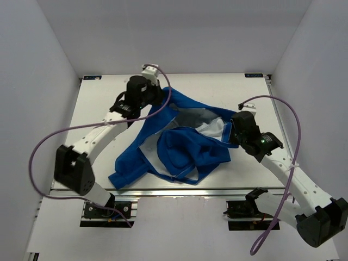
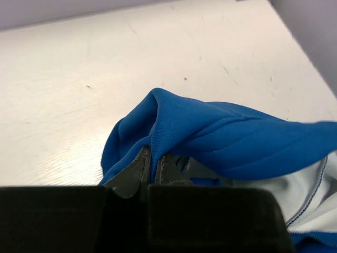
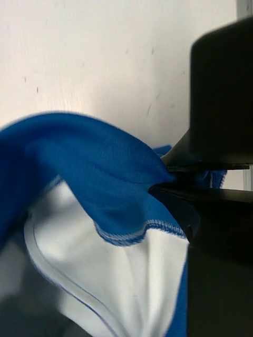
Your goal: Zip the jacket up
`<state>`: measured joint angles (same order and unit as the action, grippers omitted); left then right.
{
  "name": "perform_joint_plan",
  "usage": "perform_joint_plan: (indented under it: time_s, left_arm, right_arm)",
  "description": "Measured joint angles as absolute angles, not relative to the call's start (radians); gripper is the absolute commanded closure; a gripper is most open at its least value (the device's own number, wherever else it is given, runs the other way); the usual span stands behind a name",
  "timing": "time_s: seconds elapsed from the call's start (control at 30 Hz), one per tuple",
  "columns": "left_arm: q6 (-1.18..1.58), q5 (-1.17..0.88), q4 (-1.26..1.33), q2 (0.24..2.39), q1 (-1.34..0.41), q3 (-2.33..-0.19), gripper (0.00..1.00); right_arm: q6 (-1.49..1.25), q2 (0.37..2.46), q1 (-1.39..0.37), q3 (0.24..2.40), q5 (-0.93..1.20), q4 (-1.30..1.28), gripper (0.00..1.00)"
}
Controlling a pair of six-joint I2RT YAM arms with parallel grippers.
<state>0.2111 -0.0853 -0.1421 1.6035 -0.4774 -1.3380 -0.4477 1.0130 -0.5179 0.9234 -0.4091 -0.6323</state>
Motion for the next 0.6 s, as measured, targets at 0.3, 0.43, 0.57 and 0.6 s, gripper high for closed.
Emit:
perform_joint_plan:
  time_s: [0.3, 0.43, 0.57, 0.6]
  left_arm:
    - [0.210, -0.018, -0.155, 1.284, -0.478, -1.236, 1.00]
    - [0.222, -0.068, -0.196, 1.165, -0.478, -1.266, 1.00]
    - [0.254, -0.121, -0.218, 1.037, -0.478, -1.358, 1.00]
    - [0.271, -0.131, -0.223, 1.007, -0.478, -1.396, 1.00]
  right_arm:
    - [-0.346, 0.969, -0.510, 1.071, -0.463, -0.629, 1.00]
    - [-0.221, 0.971, -0.510, 1.331, -0.395, -0.542, 1.00]
    - [-0.096, 0.979, -0.510, 1.602, -0.229, -0.509, 1.00]
    - [-0.069, 0.984, -0.510, 1.671, -0.183, -0.506, 1.00]
